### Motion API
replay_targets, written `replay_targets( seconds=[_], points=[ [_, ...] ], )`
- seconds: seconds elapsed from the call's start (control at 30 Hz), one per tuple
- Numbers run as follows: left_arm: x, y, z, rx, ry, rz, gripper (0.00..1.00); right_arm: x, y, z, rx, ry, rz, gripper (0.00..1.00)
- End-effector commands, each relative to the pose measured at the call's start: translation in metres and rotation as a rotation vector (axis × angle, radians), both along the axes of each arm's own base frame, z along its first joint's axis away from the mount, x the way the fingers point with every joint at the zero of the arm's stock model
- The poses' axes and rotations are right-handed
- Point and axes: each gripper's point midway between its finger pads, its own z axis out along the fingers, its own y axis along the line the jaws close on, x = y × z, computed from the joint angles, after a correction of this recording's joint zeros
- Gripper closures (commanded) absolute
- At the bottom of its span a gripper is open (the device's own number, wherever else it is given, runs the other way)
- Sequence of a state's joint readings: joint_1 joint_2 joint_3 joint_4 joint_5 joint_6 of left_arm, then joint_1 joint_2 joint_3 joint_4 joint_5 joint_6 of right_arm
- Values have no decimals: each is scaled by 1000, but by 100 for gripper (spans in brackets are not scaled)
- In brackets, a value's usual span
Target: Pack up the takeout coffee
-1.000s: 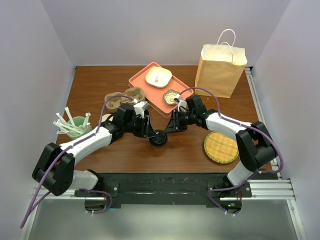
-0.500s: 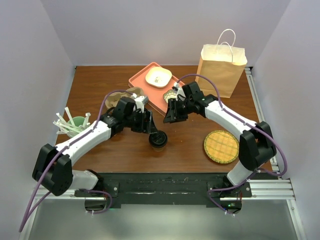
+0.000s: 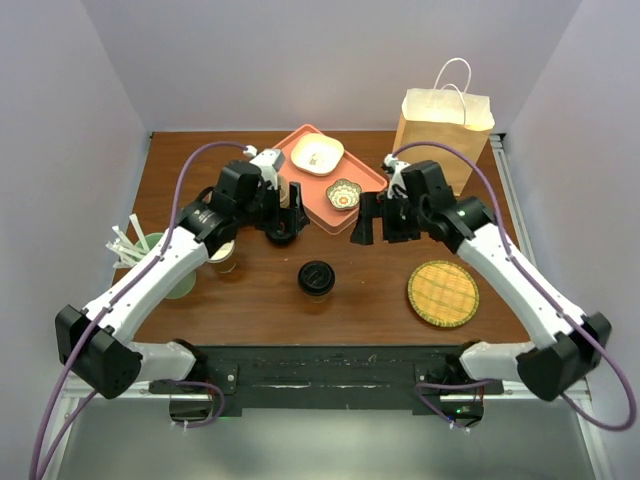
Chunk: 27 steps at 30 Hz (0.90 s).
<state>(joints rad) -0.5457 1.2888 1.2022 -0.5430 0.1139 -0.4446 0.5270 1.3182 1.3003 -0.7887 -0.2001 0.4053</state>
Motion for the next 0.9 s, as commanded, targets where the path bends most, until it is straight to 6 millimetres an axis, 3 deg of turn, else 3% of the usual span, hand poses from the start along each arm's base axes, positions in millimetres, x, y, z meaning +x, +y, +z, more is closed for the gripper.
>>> replay_targets(
  seconds=[0.0,0.17,0.23,0.43,0.53,0.63,0.73,0.77,0.8,0.87],
  points=[
    [14,20,6,139,-61,26,0,-16,-28,36,-25,-83,-70,1],
    [23,33,-10,306,25,34,5,-26,-54,31,-87,-95,-160,1],
    [26,26,5,283,22,18,8,-30,-60,30,-102,-85,-187,1],
    [19,19,9,234,76,18,12,-32,-84,34,-175,-152,-232,1],
    [9,17,13,209,102,11,13,-32,-62,41,-109,-175,-106,4],
    [9,31,28,211,37,78,12,-42,-32,26,-31,-87,22,5],
    [5,43,56,168,-58,131,9,-39,-2,23,6,-130,48,5],
    [4,44,63,145,-78,143,5,-50,20,15,-4,-109,91,4],
    [1,45,70,127,-94,145,0,-49,29,10,-30,-112,85,4],
    [-6,47,88,85,-139,145,0,-61,58,6,-29,-85,132,4]
  ],
)
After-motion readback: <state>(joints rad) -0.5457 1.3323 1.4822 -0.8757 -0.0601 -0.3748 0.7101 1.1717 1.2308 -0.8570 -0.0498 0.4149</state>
